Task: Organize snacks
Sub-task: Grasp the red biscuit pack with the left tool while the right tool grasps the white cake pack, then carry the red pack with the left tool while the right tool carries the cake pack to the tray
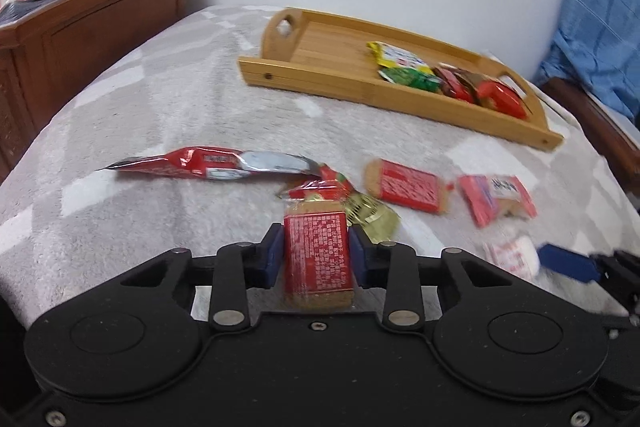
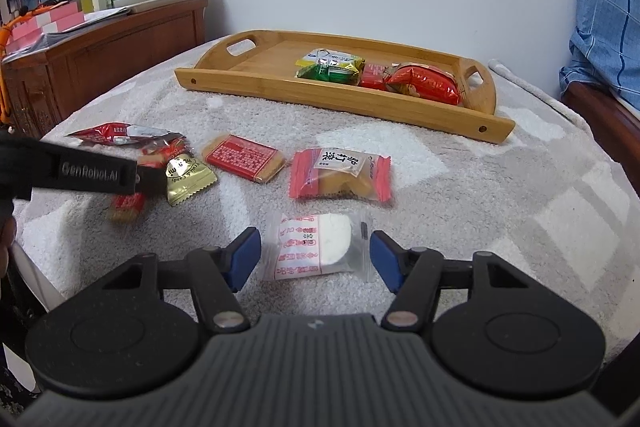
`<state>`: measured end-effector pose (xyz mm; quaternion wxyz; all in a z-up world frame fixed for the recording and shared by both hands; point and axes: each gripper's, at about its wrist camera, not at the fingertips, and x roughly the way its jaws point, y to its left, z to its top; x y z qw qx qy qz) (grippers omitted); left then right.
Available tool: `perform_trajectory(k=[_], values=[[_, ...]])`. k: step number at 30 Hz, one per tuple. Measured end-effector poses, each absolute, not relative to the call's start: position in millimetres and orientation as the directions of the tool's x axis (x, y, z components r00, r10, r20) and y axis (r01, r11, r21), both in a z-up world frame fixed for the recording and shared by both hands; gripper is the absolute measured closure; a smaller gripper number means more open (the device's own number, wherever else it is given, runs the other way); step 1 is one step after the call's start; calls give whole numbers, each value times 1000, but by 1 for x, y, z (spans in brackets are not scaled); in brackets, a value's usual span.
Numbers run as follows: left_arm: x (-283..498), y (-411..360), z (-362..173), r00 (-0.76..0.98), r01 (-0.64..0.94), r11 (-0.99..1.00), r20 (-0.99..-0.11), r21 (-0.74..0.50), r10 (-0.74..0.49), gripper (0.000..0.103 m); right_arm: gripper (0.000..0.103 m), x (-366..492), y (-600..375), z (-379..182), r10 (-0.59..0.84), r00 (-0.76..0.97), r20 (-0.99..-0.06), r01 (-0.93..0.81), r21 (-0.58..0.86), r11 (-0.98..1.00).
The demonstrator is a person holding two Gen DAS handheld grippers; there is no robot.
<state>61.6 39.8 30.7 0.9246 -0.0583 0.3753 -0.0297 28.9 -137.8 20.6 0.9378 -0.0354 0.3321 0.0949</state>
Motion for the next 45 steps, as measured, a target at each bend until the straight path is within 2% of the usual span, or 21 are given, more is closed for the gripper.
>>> perform_trajectory(k=[7,17,22,23,24,25,26,28,30,32,36,38,39,40,45], values=[[55,25,32,722,35,997,-688,-70,-74,71,41,29,-139,21,162,760,-630,-198,13,980],[55,22,26,704,29,999,-708,-44,-52,69,45,27,-142,23,167,764,-624,-189,31,981],[55,24,32,703,10,997,-709,-80,-64,72,65,23,-145,28,142,797,-587,-155,29,988],[55,24,33,705,9,997,-707,-82,-65,72,65,24,-146,28,139,794,-591,-154,26,988],[55,24,35,707,9,997,-704,-82,-65,72,62,25,-146,27,139,789,-599,-154,26,988],[54,24,36,709,11,997,-702,-83,-66,72,49,25,-147,26,136,789,-599,-146,32,989],[55,24,37,711,12,996,-700,-84,-68,72,46,26,-149,27,138,789,-598,-138,47,989],[55,22,40,716,10,996,-695,-84,-66,72,29,27,-152,27,145,787,-600,-125,74,989],[55,21,43,720,12,997,-691,-81,-65,72,21,28,-154,26,141,790,-597,-116,80,990],[56,20,45,720,13,998,-691,-68,-56,72,17,29,-152,26,142,788,-599,-120,76,990],[56,18,48,724,26,998,-688,-55,-57,72,17,32,-143,20,118,764,-635,-138,19,990],[57,17,50,727,29,998,-685,-52,-56,72,22,33,-140,16,122,746,-655,-150,13,989],[57,17,51,727,31,998,-684,-50,-57,72,35,32,-139,16,124,744,-657,-152,14,988],[57,17,52,728,31,998,-684,-50,-57,72,40,31,-138,16,118,747,-654,-151,7,989],[58,16,57,728,30,998,-683,-52,-58,72,53,29,-143,19,149,752,-642,-157,45,987]])
